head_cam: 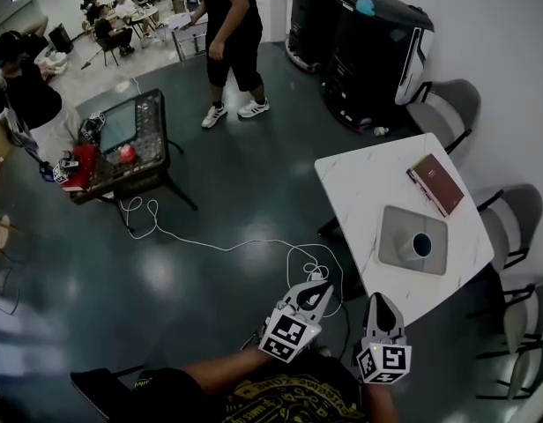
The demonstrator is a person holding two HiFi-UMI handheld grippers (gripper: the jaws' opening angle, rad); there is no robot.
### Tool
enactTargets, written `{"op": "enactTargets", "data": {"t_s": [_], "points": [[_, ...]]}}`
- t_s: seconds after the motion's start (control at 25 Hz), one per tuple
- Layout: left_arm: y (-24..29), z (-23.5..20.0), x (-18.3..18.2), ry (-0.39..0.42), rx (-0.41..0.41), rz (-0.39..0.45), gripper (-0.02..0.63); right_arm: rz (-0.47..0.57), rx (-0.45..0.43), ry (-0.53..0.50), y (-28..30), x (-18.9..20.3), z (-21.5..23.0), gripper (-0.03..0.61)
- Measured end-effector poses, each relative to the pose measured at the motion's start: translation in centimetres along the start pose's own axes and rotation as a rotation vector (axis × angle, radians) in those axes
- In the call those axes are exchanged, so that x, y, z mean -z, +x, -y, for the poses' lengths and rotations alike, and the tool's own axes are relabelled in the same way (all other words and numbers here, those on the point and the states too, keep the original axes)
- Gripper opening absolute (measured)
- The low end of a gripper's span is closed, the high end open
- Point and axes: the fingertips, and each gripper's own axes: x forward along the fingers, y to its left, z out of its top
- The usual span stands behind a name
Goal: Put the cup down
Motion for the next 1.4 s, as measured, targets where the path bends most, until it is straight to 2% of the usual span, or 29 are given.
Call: {"op": "enactTargets", "data": {"t_s": [0.28,0.52,0.68,0.88,1.12,1.4], "points": [[-1.8,5.2,1.1,-0.011,-0.041,0.014,0.010,-0.013,-0.087,-0.073,-5.2,1.5,-0.5,0.007],[-2.9,12.5,3.5,-0.016,-0.099,0.016,0.010,-0.011,-0.169,-0.118,-12.3,4.1,1.2,0.006],[-4.0,17.8,4.6,-0.005,-0.130,0.033,0.010,-0.004,-0.182,-0.144,-16.9,4.3,3.3,0.007],[-5.7,22.3,6.5,-0.003,-0.153,0.036,0.010,-0.012,-0.192,-0.152,-21.2,5.1,5.2,0.006],[-7.5,24.7,9.0,-0.015,-0.196,0.011,0.011,-0.017,-0.260,-0.144,-24.5,7.1,5.2,0.006],[-7.7,25.7,11.1,0.003,-0.211,-0.029,0.011,-0.050,-0.283,-0.140,-25.4,9.4,4.9,0.006]]}}
